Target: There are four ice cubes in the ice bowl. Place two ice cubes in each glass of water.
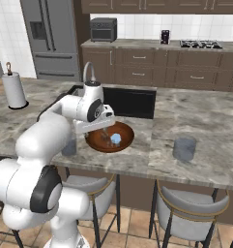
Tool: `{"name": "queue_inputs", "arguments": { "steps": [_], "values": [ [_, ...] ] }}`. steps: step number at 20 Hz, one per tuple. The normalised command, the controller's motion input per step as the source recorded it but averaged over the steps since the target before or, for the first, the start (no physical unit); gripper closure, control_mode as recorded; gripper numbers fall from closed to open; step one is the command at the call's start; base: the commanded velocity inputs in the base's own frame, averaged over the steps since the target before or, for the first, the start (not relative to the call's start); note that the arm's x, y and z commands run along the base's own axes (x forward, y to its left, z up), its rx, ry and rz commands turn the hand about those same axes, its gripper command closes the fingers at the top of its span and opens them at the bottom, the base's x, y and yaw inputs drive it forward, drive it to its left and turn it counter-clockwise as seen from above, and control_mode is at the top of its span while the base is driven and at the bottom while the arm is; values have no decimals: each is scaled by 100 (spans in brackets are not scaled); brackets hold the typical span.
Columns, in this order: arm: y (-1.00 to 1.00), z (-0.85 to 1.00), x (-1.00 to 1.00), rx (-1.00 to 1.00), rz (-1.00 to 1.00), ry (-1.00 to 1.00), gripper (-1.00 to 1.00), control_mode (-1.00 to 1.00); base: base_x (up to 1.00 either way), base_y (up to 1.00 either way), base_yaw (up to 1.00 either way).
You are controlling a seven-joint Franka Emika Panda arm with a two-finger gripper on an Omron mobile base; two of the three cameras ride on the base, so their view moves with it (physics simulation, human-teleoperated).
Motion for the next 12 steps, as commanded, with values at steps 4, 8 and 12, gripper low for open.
{"name": "queue_inputs", "arguments": {
  "steps": [4, 8, 12],
  "values": [
    [0, -24, 25, -1, 4, -3, -100, -100, 0, 0, 0],
    [0, -22, 24, 0, 5, 0, -100, -100, 0, 0, 0],
    [0, -21, 21, 0, 1, -1, -100, -100, 0, 0, 0]
  ]
}}
